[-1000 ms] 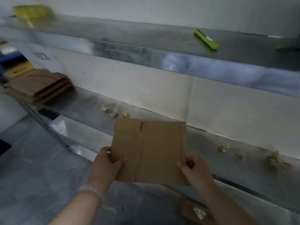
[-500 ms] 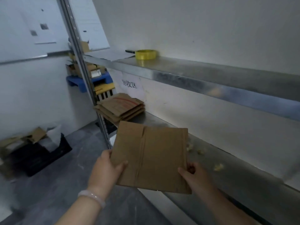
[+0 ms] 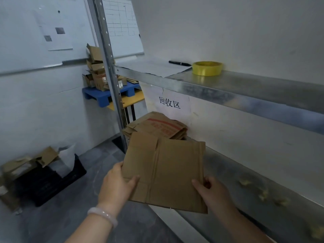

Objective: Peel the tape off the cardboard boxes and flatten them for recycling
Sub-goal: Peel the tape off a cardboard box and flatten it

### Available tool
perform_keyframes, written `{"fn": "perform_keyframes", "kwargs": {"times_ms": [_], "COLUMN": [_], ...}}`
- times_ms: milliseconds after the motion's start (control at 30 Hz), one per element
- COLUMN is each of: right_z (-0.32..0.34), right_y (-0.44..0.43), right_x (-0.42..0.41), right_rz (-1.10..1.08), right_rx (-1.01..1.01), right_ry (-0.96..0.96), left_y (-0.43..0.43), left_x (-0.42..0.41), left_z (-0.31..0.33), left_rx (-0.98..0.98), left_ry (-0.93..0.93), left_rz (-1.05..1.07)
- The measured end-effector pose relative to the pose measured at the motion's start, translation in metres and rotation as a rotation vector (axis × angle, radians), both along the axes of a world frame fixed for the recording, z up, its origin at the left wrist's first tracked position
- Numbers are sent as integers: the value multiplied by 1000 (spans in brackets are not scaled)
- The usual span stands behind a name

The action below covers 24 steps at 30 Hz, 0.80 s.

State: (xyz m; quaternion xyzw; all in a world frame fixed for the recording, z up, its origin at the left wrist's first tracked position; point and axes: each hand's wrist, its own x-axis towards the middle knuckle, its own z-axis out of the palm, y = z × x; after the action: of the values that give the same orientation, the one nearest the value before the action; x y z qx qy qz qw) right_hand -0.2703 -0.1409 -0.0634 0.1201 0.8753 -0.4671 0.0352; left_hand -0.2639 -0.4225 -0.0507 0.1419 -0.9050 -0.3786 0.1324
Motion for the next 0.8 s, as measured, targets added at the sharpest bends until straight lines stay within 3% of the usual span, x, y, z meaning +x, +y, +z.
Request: {"fn": "perform_keyframes", "kwargs": {"times_ms": [467,800], "right_z": [-6,-30], "right_y": [-81,-128], "right_x": [-186,-265], "right_rz": [-82,-293], "right_rx": [-34,113], "right_ry": [-77,-171], "left_y": [-81,-115], "left_x": [-211,-353], "left_z": [1,-19], "left_rx": [-225,-309], "left_ry": [-96,-174], "left_rz": [-84,-382]}}
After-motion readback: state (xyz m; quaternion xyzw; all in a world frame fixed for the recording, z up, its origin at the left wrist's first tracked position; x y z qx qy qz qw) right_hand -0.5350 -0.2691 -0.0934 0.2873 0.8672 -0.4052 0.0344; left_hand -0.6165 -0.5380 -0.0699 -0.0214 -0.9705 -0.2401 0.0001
